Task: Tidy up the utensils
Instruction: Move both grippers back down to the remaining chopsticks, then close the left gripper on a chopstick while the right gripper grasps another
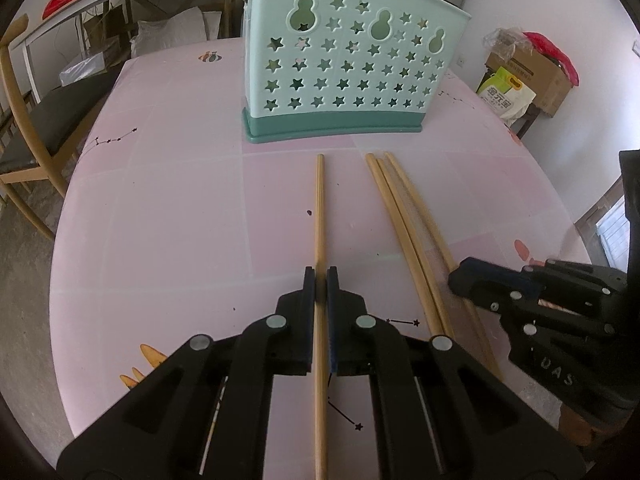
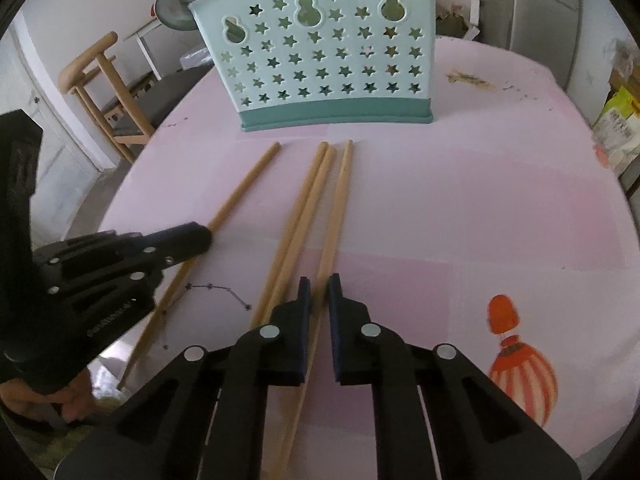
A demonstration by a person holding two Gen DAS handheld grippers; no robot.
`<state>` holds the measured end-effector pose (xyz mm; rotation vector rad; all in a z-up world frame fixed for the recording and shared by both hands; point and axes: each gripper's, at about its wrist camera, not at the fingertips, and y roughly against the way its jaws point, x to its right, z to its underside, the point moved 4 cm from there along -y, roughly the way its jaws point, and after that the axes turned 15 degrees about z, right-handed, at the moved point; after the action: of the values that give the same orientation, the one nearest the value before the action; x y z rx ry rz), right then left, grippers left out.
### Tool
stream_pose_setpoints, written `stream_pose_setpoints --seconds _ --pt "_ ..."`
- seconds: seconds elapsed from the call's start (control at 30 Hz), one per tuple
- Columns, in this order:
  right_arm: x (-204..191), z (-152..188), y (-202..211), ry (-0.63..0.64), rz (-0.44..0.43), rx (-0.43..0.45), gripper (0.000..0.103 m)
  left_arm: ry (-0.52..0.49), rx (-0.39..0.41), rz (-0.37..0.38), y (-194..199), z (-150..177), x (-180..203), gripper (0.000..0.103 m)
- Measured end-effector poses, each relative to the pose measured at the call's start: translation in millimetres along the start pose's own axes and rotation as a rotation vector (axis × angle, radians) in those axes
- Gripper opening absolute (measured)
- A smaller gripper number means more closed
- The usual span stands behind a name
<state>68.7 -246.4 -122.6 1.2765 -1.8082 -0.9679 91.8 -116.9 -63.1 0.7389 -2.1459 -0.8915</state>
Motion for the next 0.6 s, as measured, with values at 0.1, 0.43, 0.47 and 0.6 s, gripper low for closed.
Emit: stream_pose_setpoints --seconds 0.1,0.43,0.47,0.6 --pt "16.2 -0.8 -2.9 -0.036 0.040 -0.006 0.007 0.000 -0.001 -0.002 0.3 0.1 0.1 0.004" --pt "54.2 -4.4 -9.4 -0.124 0.032 -0.069 0.008 0.042 -0.076 0.008 5.0 -6.0 -4.8 0.005" --pt "55.7 -6.2 -10.9 -0.125 0.028 -0.072 0.009 0.053 -0.075 0.019 5.1 -10.2 -7.3 0.005" --pt "56.4 -11.9 -15.4 -0.129 0.024 -0.074 0.014 0.053 -0.088 0.049 1.3 -22.7 -6.1 0.013"
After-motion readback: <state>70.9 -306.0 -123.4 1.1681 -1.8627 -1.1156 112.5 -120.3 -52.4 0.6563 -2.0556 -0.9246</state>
